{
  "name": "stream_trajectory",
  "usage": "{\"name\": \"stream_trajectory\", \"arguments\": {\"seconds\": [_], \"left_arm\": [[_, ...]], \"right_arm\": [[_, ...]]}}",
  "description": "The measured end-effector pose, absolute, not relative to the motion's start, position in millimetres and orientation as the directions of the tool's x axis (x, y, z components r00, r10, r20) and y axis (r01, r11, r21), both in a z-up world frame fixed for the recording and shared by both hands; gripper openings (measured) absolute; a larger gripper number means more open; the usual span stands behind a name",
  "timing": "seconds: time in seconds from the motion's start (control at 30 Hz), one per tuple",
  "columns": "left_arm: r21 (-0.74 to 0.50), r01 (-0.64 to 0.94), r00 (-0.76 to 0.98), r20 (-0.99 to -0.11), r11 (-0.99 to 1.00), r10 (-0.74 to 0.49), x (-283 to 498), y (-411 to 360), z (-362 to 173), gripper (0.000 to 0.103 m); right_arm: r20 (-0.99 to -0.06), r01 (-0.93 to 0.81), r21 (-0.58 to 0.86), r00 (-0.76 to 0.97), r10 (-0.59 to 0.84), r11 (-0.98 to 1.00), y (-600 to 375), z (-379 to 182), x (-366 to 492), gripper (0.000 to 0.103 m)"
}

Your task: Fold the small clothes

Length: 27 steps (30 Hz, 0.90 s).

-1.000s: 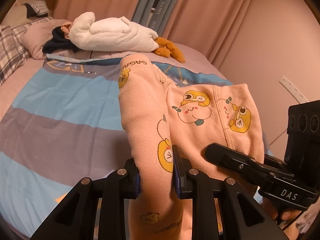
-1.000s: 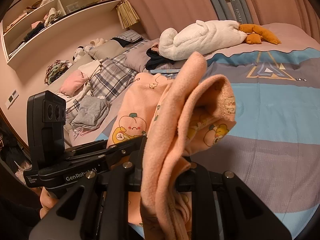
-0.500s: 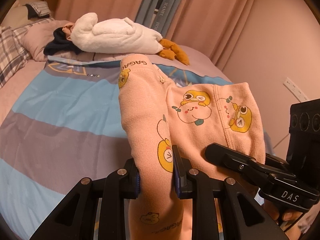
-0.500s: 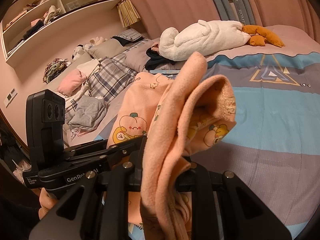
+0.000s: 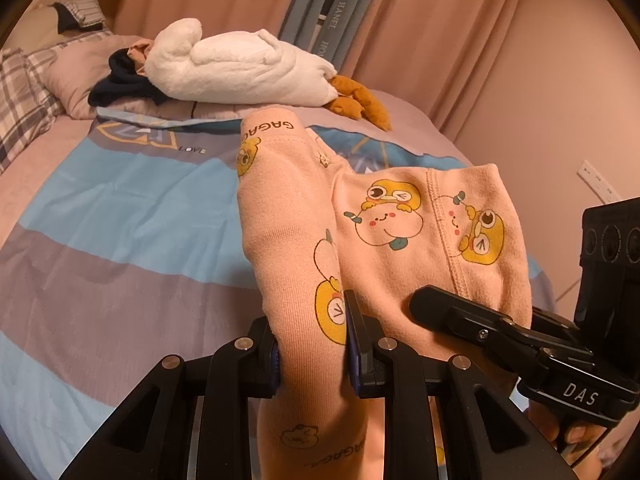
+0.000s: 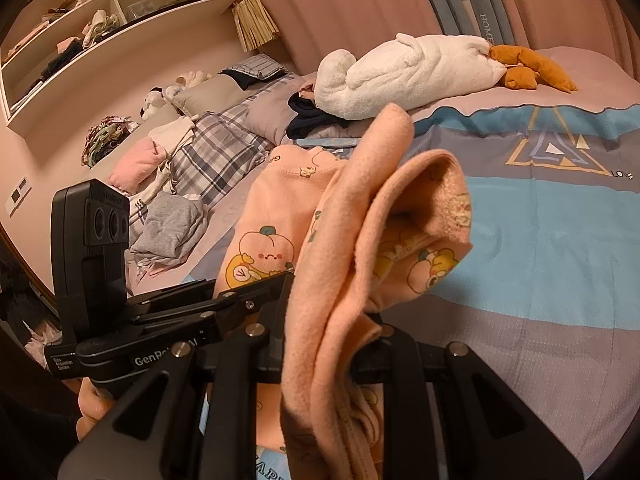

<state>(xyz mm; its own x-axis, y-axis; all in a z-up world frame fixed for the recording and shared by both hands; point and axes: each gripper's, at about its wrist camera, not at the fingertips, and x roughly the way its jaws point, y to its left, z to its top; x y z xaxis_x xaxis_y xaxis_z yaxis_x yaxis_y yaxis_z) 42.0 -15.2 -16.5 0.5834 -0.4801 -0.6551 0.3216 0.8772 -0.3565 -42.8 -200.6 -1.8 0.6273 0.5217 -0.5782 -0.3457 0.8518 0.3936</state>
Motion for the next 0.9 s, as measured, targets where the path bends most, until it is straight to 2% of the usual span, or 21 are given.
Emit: {"name": "stream_trajectory", "arguments": {"seconds": [0.9], "left_arm": [[-0.329, 0.294, 0.565, -0.697, 0.897, -0.441, 56, -35, -25, 0.023]], "right_arm": [[-0.604, -0.325, 0.409, 0.604, 0.520, 0.853, -195, -31, 17, 0.021]]}}
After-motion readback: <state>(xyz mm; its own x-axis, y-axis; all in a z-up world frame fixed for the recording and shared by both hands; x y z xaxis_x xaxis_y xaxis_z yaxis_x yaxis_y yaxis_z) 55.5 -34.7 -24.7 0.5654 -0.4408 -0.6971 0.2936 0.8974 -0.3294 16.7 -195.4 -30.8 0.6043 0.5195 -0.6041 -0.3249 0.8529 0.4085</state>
